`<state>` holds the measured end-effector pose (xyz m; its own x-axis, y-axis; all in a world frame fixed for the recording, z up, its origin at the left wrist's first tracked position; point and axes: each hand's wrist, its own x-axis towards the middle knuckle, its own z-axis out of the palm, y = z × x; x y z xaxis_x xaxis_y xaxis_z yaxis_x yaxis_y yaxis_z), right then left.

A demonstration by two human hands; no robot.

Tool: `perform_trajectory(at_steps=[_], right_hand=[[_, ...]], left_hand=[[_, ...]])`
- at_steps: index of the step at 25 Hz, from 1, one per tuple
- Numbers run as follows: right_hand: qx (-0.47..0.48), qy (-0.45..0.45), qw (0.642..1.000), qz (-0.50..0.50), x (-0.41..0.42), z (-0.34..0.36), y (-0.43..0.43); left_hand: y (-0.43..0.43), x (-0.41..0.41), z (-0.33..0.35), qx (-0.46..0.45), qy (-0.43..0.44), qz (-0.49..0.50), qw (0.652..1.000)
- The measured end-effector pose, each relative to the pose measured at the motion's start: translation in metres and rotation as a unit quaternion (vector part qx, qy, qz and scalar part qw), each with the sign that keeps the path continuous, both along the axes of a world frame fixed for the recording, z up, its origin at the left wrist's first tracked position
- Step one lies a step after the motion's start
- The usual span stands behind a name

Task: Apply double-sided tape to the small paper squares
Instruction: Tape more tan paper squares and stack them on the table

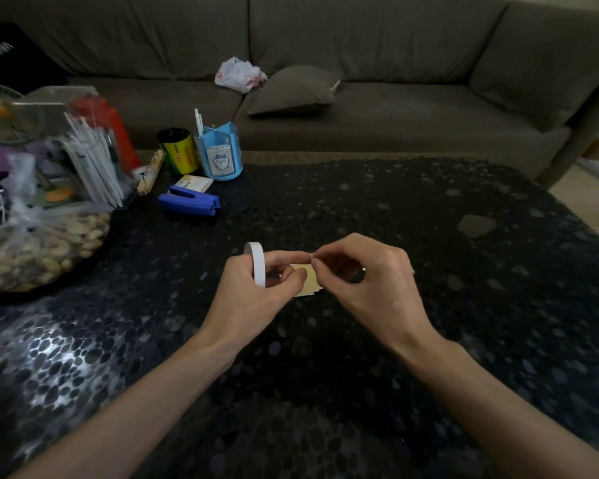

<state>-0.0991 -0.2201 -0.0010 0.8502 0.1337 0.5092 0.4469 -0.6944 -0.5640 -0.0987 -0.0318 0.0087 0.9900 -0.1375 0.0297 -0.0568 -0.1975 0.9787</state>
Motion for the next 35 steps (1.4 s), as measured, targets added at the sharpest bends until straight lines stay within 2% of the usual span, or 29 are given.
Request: perform_trajectory(at_steps=[7, 17, 26, 35], right_hand=[[-0.007, -0.004, 1.000, 0.003, 0.000, 0.001, -0.001], [0.070, 0.039, 0.997, 0.001, -0.002, 0.007, -0.001], [0.202, 0.116, 0.973, 0.002, 0.001, 0.010, -0.001], [0.213, 0.125, 0.969, 0.014, 0.002, 0.012, -0.002]], left_hand=[[0.001, 0.001, -0.003, -0.007, -0.011, -0.014, 1.000], [0.002, 0.002, -0.005, -0.017, -0.049, -0.027, 0.998], [0.001, 0.004, -0.013, 0.034, -0.107, -0.049, 0.992], [0.003, 0.006, -0.022, 0.073, -0.134, -0.036, 0.988]])
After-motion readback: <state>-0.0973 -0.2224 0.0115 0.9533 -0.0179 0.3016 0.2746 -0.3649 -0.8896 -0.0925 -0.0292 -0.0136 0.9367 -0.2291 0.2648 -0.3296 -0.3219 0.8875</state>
